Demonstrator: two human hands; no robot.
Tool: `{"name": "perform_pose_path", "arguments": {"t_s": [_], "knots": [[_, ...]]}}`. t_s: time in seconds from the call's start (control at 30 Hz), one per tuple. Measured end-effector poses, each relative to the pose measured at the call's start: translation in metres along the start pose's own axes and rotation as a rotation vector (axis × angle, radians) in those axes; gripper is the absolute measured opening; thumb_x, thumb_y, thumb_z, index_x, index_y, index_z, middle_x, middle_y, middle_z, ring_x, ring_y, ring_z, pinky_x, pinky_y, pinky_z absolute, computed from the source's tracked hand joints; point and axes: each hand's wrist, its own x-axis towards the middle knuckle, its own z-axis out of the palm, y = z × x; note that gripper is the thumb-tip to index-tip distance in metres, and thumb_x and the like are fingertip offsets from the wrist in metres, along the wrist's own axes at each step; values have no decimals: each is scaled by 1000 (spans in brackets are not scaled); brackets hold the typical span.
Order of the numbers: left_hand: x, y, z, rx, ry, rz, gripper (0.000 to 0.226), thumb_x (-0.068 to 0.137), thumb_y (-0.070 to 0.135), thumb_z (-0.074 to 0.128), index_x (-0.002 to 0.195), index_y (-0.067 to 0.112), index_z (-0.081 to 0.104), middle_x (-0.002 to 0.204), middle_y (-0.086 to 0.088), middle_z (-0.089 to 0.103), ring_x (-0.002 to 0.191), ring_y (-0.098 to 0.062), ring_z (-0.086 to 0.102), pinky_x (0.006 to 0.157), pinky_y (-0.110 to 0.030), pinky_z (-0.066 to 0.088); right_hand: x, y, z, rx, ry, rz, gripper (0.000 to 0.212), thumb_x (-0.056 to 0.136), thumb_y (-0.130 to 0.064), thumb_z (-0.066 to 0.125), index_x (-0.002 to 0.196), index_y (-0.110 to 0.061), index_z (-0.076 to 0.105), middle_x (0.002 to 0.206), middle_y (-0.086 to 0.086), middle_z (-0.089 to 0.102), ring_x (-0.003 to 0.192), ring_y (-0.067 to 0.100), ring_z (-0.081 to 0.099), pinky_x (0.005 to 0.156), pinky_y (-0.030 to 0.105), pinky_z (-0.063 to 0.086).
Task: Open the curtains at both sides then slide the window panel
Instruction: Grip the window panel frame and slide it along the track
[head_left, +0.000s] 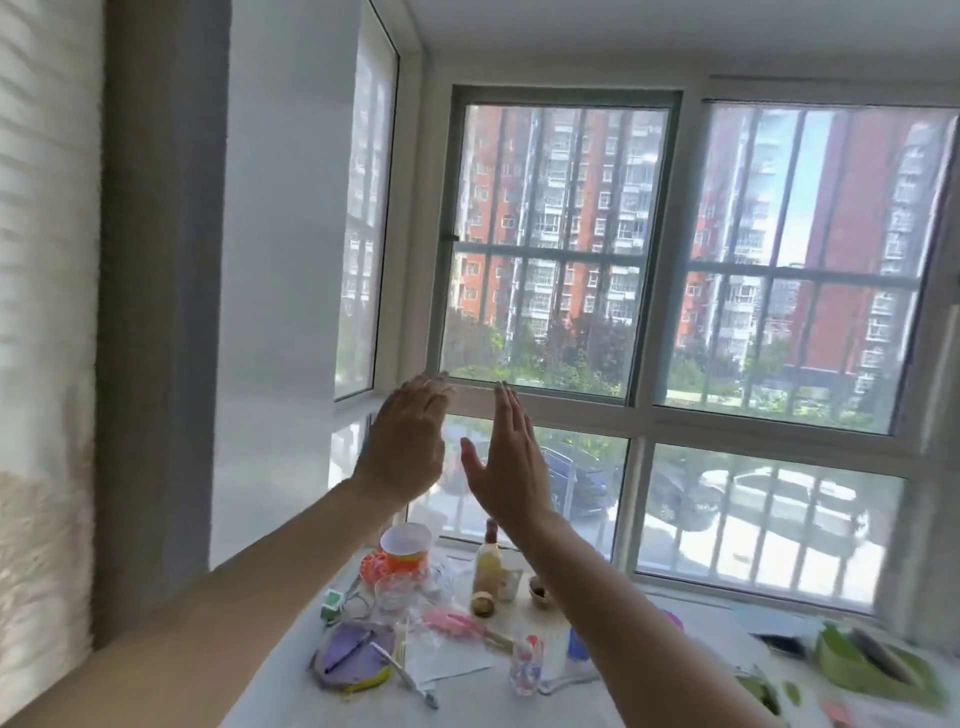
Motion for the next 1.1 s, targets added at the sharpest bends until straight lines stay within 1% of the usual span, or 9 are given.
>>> {"name": "perform_pose_path", "arguments": {"t_s": [0.13, 0.3, 0.37, 0.5, 0.63, 0.7, 0.87, 1.0, 1.1], "knots": [[16, 69, 28, -65, 5, 31, 59, 82, 2, 56, 140, 3, 45, 149, -11, 45, 143, -24, 32, 120, -35, 20, -21, 57, -50, 11, 42, 96, 76, 93, -30, 60, 153, -5, 21, 160, 12, 30, 149, 26, 27, 118, 31, 23], [35, 170, 61, -143, 7, 63, 62, 83, 2, 56, 143, 1, 40, 149, -14, 44, 143, -26, 32, 120, -33, 18, -46, 133, -130, -20, 87, 201, 73, 94, -30, 59, 153, -4, 23, 158, 13, 32, 147, 27, 30, 120, 40, 30], [43, 219, 73, -179, 13, 83, 63, 84, 3, 57, 144, 2, 37, 150, -14, 42, 143, -25, 31, 119, -31, 15, -59, 168, -169, -58, 106, 240, 72, 94, -31, 58, 152, -5, 24, 158, 12, 33, 147, 26, 31, 119, 40, 30], [55, 303, 90, -236, -1, 131, 62, 84, 3, 57, 143, 1, 39, 150, -14, 42, 144, -26, 30, 120, -34, 18, -80, 224, -233, -108, 142, 299, 70, 94, -30, 58, 152, -6, 27, 157, 12, 35, 146, 26, 32, 118, 33, 26], [66, 376, 108, -288, -20, 189, 63, 85, 5, 55, 145, 1, 36, 153, -13, 39, 145, -25, 28, 121, -38, 22, -99, 273, -286, -168, 160, 346, 67, 96, -32, 57, 151, -6, 28, 157, 11, 36, 146, 25, 31, 119, 34, 26], [71, 402, 117, -301, -30, 221, 63, 87, 6, 53, 146, 2, 34, 154, -12, 36, 145, -25, 27, 121, -40, 23, -105, 292, -304, -180, 174, 365, 67, 96, -32, 56, 151, -7, 29, 157, 11, 36, 146, 25, 31, 119, 36, 28], [96, 448, 146, -351, -32, 268, 59, 88, 7, 54, 145, 6, 37, 155, -10, 36, 146, -23, 26, 121, -39, 22, -110, 336, -335, -200, 203, 402, 65, 96, -31, 57, 150, -6, 31, 153, 13, 41, 143, 26, 37, 115, 37, 35], [119, 465, 170, -395, -32, 286, 61, 88, 5, 53, 146, 6, 36, 155, -11, 36, 146, -24, 26, 121, -39, 20, -100, 366, -346, -236, 186, 403, 64, 95, -31, 58, 149, -6, 34, 151, 13, 43, 141, 27, 39, 113, 37, 36], [138, 469, 193, -428, -5, 286, 60, 89, 7, 52, 147, 8, 35, 155, -10, 36, 145, -23, 28, 121, -37, 20, -81, 387, -348, -256, 167, 382, 64, 95, -31, 58, 150, -8, 34, 153, 10, 43, 141, 25, 40, 113, 36, 35]]}}
